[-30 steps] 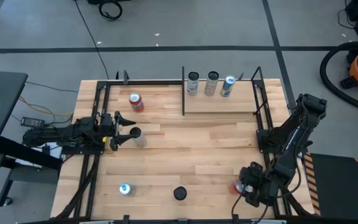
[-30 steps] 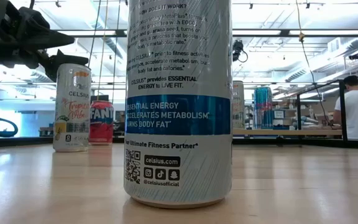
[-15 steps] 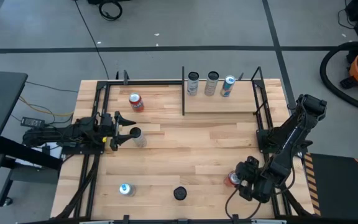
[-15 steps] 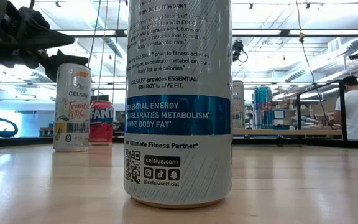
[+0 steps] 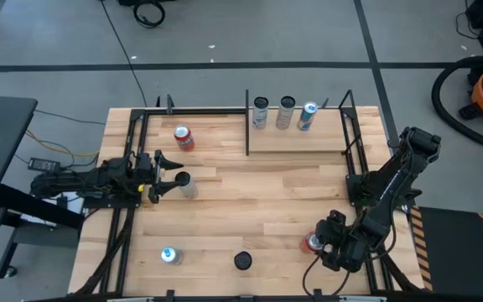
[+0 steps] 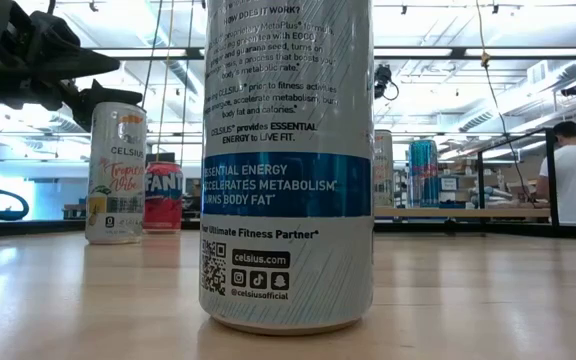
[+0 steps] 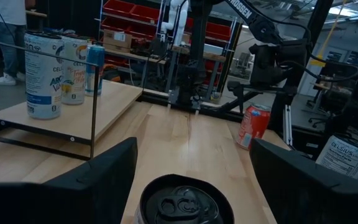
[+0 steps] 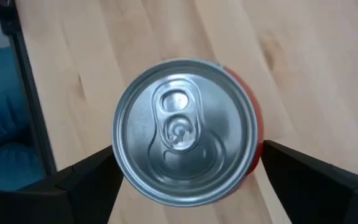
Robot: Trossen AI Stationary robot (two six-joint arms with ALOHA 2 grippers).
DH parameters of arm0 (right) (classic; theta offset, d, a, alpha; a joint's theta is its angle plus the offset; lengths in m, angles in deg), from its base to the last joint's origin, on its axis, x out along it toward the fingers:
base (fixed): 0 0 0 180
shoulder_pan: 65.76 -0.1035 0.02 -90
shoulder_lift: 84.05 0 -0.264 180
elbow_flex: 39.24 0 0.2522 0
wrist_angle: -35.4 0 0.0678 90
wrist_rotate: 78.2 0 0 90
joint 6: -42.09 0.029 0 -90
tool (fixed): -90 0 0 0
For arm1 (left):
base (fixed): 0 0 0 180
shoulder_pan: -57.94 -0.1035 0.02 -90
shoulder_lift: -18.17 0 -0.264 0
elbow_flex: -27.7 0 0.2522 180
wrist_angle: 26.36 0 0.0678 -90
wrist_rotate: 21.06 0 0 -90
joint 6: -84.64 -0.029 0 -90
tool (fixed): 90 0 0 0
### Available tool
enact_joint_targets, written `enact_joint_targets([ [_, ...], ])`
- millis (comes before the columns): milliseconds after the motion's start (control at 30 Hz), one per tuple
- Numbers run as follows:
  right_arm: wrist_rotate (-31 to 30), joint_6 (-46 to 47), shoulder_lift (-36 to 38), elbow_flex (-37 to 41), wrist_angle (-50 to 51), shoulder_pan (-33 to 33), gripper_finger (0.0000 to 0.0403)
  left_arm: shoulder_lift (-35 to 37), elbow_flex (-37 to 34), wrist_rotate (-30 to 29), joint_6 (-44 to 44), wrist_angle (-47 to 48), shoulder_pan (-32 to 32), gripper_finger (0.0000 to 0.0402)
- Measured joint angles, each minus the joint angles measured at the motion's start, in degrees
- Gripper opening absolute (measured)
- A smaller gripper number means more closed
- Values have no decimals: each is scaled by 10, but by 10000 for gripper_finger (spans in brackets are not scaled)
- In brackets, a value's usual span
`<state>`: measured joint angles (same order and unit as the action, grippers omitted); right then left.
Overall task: Place canned beverage on shelf
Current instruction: Put the bottom red soda can on the shelf
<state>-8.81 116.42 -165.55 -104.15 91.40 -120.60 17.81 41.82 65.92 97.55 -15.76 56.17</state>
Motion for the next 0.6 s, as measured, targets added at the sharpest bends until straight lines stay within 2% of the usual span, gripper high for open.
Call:
enact_joint_targets([
  [167, -7, 0, 0, 0, -3, 7, 399, 0, 0, 0, 0, 0, 0, 314],
  [400, -17, -6, 0, 0, -28, 25, 394, 0, 0, 0, -1, 0, 0, 314],
  [600, 28, 2, -6, -1, -29, 43, 374, 0, 0, 0, -1, 0, 0, 314],
])
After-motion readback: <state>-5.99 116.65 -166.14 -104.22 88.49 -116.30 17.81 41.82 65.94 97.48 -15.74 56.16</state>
